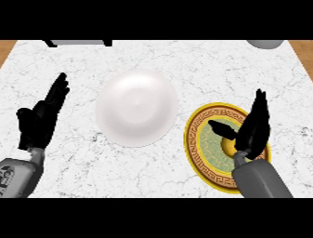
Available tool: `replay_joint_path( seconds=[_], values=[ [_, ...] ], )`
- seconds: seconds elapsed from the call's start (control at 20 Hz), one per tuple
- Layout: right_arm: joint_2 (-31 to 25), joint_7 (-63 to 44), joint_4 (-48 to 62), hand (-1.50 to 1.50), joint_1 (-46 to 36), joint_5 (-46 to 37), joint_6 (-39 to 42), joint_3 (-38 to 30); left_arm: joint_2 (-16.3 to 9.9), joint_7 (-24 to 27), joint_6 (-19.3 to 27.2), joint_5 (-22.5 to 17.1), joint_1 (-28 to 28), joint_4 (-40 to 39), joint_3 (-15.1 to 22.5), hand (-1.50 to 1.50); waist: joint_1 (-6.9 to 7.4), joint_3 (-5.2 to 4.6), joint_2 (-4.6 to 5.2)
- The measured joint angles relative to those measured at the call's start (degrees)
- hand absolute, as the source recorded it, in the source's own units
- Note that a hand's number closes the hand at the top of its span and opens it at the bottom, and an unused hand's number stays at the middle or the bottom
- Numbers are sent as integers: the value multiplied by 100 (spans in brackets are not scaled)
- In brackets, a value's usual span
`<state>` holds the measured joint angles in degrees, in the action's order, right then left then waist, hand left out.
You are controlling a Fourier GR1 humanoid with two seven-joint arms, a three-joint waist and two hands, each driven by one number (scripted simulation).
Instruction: Pick the lemon from the plate and place it in the plate
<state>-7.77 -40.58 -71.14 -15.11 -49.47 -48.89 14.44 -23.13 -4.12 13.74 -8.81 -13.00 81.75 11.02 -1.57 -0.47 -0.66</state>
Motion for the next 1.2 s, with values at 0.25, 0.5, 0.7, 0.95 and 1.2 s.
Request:
replay_joint_path(
  seconds=[0.25,0.5,0.7,0.95,1.2],
  values=[
    [15,-1421,-426,-150,-123,-396,1527,56,-39,-17,-45,-5,69,36,-23,0,-22,-2,-36],
    [17,-2373,-1286,-150,-217,-469,2928,103,-12,-88,-36,30,22,46,-28,0,-39,13,-31],
    [59,-2751,-1996,-150,-45,-448,3634,91,26,-45,-87,43,-30,-51,-60,0,-20,24,-3],
    [94,-2860,-2454,-150,57,-299,4177,-160,109,-9,-118,106,-39,-29,-47,0,57,35,28],
    [168,-2770,-2432,-150,256,-163,4576,-405,127,54,-205,155,14,-12,-65,0,113,39,49]
  ],
)
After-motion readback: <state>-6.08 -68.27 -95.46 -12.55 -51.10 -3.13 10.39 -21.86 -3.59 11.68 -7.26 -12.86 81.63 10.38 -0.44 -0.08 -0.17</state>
